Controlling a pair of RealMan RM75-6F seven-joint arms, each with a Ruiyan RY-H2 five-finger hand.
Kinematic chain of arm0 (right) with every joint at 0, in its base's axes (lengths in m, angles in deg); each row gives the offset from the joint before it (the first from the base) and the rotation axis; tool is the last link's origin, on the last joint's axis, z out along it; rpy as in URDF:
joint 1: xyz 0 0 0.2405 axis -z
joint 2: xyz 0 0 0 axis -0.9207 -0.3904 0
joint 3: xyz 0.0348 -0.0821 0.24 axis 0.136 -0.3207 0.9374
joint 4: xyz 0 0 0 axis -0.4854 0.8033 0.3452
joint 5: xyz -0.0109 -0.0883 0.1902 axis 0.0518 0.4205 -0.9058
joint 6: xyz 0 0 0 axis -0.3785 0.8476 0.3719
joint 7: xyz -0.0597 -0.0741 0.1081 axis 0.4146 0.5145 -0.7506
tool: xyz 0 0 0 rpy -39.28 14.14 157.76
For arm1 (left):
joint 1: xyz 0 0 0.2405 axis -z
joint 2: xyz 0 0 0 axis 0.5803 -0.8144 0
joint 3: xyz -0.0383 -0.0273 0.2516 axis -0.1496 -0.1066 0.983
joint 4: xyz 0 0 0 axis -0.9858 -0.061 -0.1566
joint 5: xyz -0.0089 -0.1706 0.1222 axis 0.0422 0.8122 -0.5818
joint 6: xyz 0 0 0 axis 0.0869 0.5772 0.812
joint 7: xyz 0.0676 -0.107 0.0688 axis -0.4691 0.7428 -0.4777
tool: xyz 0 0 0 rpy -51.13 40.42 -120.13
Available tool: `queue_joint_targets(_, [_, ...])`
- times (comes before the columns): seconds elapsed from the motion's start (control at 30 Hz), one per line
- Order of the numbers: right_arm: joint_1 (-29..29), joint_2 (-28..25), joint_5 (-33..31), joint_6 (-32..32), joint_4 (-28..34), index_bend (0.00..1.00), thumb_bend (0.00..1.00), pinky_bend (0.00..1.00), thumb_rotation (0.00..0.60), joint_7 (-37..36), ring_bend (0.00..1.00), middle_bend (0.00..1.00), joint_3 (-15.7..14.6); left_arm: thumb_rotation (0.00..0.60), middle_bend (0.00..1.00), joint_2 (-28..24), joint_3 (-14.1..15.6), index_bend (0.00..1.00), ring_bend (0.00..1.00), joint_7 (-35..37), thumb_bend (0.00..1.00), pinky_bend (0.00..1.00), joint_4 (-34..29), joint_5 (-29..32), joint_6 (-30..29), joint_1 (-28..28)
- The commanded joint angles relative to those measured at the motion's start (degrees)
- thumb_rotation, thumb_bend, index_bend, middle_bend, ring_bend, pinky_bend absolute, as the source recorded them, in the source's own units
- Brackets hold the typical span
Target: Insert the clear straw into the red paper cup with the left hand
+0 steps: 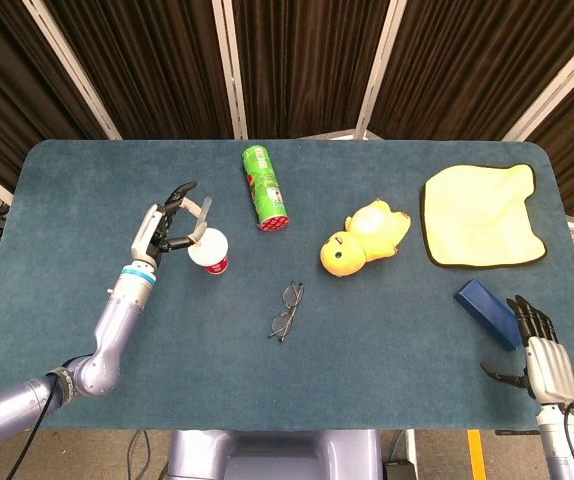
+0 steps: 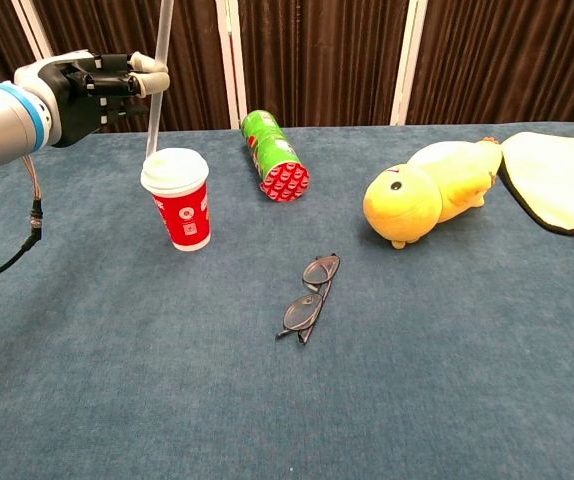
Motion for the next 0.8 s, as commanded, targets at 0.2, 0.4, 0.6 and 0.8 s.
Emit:
queue_joint_targets(0.2, [0.02, -0.03, 0.04, 0.01, 0.07, 0.0, 0.12, 0.0, 0.6, -0.04, 0.0, 0.0, -0.03, 0.6, 0.08, 0.09, 0.6, 0.58, 0.0, 0.57, 0.42, 0.0, 0.31, -0.98, 0.04, 0.13])
queue_joint_targets(0.4, [0.01, -0.04, 0.03, 0.08, 0.05, 0.0, 0.12, 0.0, 0.6, -0.1, 0.0, 0.0, -0.03, 0.6, 0.08, 0.56, 0.87, 0.57, 0.0, 3.08, 0.42, 0.0, 1.3, -2.89, 0.4, 0.19])
queue_joint_targets(0.6, [-0.03, -0.06, -0.07, 0.28, 0.08, 0.0, 0.12, 0.0, 0.6, -0.18, 0.0, 0.0, -0.02, 0.6, 0.08, 1.02, 1.32, 0.58, 0.0, 4.44, 0.42, 0.0, 2.22, -4.31, 0.14, 0.29])
queue_joint_targets(0.8, [-0.02, -0.07, -0.16, 0.35, 0.13, 0.0, 0.12, 0.0, 0.6, -0.13, 0.0, 0.0, 0.0, 0.6, 0.08, 1.43, 2.01, 0.58, 0.0, 5.54, 0.42, 0.0, 3.14, -5.09, 0.04, 0.22])
